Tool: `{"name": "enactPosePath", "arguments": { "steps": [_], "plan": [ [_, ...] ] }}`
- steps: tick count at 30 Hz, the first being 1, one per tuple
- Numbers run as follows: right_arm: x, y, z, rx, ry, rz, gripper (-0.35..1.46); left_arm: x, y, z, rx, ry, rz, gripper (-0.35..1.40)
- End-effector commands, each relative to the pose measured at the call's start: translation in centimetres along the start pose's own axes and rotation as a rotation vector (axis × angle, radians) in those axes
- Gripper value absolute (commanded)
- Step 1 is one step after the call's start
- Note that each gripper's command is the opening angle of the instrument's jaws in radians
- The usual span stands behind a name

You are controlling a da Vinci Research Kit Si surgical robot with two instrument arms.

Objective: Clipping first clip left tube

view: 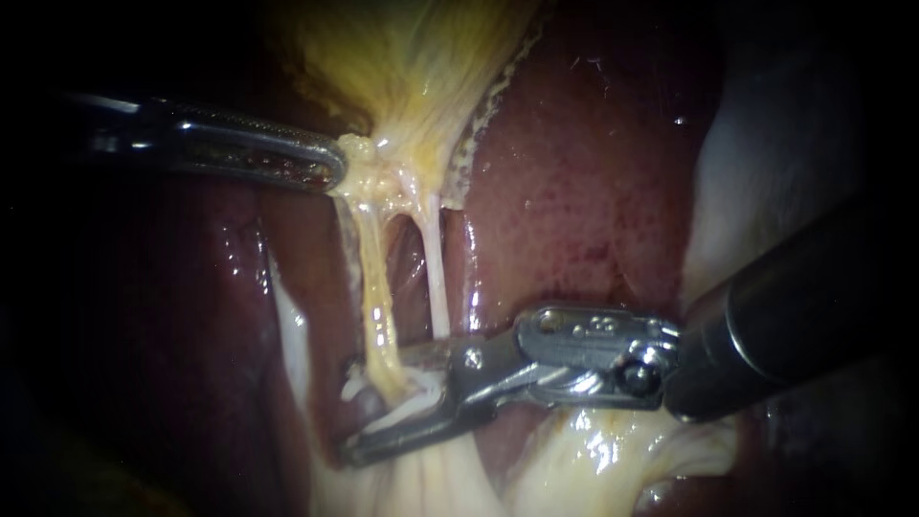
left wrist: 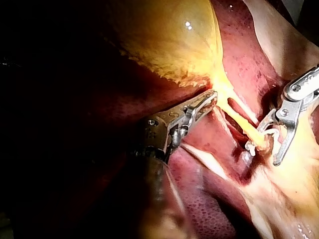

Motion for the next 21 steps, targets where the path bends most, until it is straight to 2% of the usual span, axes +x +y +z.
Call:
{"name": "enactPosePath", "arguments": {
  "steps": [1,8,11,12,21],
  "plan": [
    [0.00,0.02,-0.01,-0.002,0.001,0.000,0.42,0.00,0.00,0.00,0.000,0.000,0.000,-0.35],
    [-0.04,0.06,-0.01,-0.002,0.004,0.016,0.22,0.00,0.00,0.00,0.000,0.000,0.000,-0.35],
    [-0.06,0.08,-0.01,-0.003,0.005,0.050,-0.25,0.00,0.00,0.00,0.000,0.000,0.000,-0.35],
    [-0.06,0.08,-0.01,-0.004,0.006,0.068,-0.35,0.00,0.00,0.00,0.000,0.000,0.000,-0.35],
    [-0.08,0.19,-0.06,-0.005,0.004,0.086,-0.35,0.00,-0.01,0.00,0.000,0.000,0.000,-0.35]
  ]
}}
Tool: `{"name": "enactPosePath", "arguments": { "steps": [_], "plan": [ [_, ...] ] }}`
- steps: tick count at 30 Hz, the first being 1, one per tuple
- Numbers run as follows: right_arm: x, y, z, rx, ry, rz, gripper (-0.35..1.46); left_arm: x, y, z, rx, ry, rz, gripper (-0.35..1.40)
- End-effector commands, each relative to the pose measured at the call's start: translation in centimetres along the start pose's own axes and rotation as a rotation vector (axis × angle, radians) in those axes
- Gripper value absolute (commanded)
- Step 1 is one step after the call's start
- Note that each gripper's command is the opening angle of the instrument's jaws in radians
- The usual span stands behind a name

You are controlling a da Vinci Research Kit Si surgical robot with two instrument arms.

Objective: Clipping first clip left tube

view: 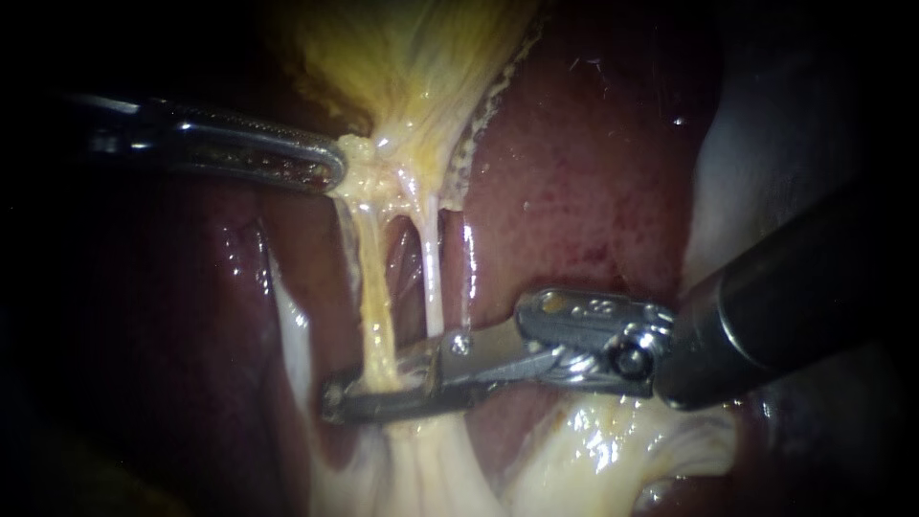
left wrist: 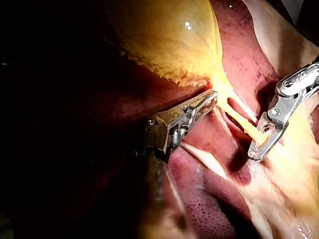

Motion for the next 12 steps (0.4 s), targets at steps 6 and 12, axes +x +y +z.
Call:
{"name": "enactPosePath", "arguments": {
  "steps": [6,12],
  "plan": [
    [-0.01,0.00,0.00,0.002,-0.001,0.005,-0.35,0.00,0.00,0.00,-0.001,0.000,0.000,-0.35],
    [-0.01,0.00,0.00,0.001,0.000,0.011,-0.35,0.00,0.00,0.00,-0.001,0.000,0.000,-0.35]
  ]
}}
